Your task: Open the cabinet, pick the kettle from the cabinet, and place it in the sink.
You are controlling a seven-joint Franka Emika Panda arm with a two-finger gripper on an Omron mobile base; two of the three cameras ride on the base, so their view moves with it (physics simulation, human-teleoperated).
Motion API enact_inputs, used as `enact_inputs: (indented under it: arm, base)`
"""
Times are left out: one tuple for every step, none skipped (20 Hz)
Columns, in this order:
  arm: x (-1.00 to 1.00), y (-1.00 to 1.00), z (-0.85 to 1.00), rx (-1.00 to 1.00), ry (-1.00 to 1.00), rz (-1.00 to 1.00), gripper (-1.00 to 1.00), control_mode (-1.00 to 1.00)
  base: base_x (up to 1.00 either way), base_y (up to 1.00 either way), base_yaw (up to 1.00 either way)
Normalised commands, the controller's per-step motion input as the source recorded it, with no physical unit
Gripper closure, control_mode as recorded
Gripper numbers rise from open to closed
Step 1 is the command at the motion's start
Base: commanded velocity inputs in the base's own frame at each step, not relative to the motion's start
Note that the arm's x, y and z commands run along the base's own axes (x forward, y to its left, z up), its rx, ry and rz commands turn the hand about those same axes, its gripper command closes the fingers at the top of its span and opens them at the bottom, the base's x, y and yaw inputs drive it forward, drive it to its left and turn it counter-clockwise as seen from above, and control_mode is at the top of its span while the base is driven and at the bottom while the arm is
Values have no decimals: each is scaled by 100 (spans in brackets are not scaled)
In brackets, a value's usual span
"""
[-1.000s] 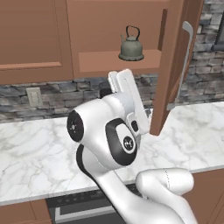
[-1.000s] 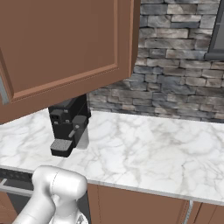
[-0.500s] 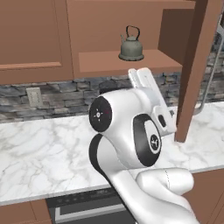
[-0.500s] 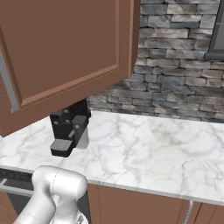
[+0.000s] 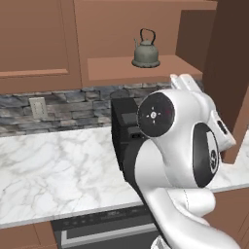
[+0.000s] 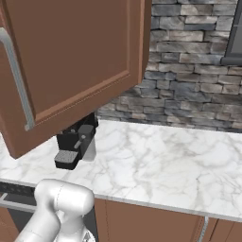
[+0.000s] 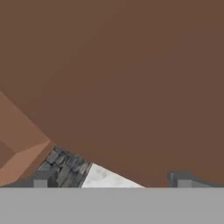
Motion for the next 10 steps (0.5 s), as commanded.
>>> enact_inputs:
  arm:
    - [-31,-60,0,-4,3,11,-100,-100]
    - [-30,-60,0,-4,3,11,-100,-100]
    - [-29,-61,0,-5,3,12,-100,-100]
    - [-29,-60,0,-6,2,13,-100,-100]
    - [-30,-61,0,-6,0,13,-100,-100]
    - [-30,-60,0,-7,0,13,-100,-100]
    - [-30,-61,0,-7,0,13,-100,-100]
    - [-31,-61,0,-7,0,13,-100,-100]
    - [-32,-62,0,-7,0,13,-100,-100]
    - [-32,-62,0,-7,0,13,-100,-100]
  base:
    - [0,0,0]
    - [0,0,0]
    - [0,0,0]
    - [0,0,0]
    - [0,0,0]
    - [0,0,0]
    - [0,0,0]
    - [0,0,0]
    - [0,0,0]
    - [0,0,0]
